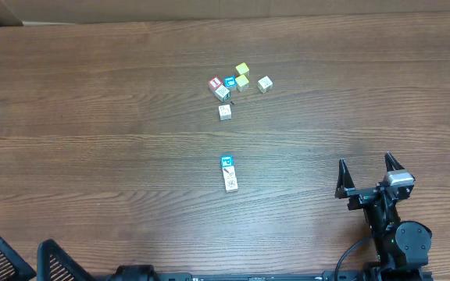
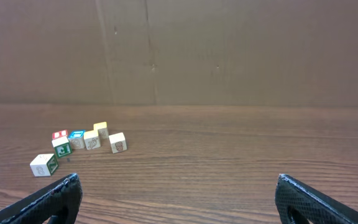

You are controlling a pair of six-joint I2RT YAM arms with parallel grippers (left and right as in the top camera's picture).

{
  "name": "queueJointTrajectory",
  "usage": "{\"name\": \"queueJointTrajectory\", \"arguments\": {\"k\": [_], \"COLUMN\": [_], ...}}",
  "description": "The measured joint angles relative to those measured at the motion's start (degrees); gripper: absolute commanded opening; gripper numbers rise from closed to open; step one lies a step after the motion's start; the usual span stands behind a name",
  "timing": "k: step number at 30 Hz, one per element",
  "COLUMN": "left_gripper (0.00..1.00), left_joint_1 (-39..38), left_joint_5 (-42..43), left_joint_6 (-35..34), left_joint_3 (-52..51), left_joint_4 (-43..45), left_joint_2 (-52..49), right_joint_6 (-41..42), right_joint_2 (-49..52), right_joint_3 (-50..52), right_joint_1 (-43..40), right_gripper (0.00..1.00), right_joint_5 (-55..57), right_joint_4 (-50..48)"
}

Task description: Flip 3 blocks

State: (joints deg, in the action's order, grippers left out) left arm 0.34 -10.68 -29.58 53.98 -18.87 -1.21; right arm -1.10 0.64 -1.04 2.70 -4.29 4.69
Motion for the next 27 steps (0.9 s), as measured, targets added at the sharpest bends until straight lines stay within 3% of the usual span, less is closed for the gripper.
{"name": "queueJointTrajectory", "arguments": {"k": [8,15,21,27], "left_gripper": [1.0,1.0,1.0,1.0], "left_joint_1": [0.0,0.0,0.0,0.0], "left_joint_5": [4.96,12.31,14.84,15.23], "left_joint_6": [0.13,4.96,7.19,7.54], "left_joint_3": [-9.6,-21.35,-32.7,-41.0], "left_joint_4": [25.14,50.07,57.61,58.34], "left_joint_2": [0.15,0.24,0.24,0.24], "right_joint_6": [-0.04,0.0,0.0,-0.02], "right_joint_2": [0.0,0.0,0.0,0.0], "right_joint_3": [0.0,0.0,0.0,0.0], "right_joint_1": [0.0,0.0,0.0,0.0], "right_gripper": [1.0,1.0,1.0,1.0], "right_joint_5": [0.0,0.0,0.02,0.0], "right_joint_4": [-0.02,-0.07,-0.02,-0.04]}}
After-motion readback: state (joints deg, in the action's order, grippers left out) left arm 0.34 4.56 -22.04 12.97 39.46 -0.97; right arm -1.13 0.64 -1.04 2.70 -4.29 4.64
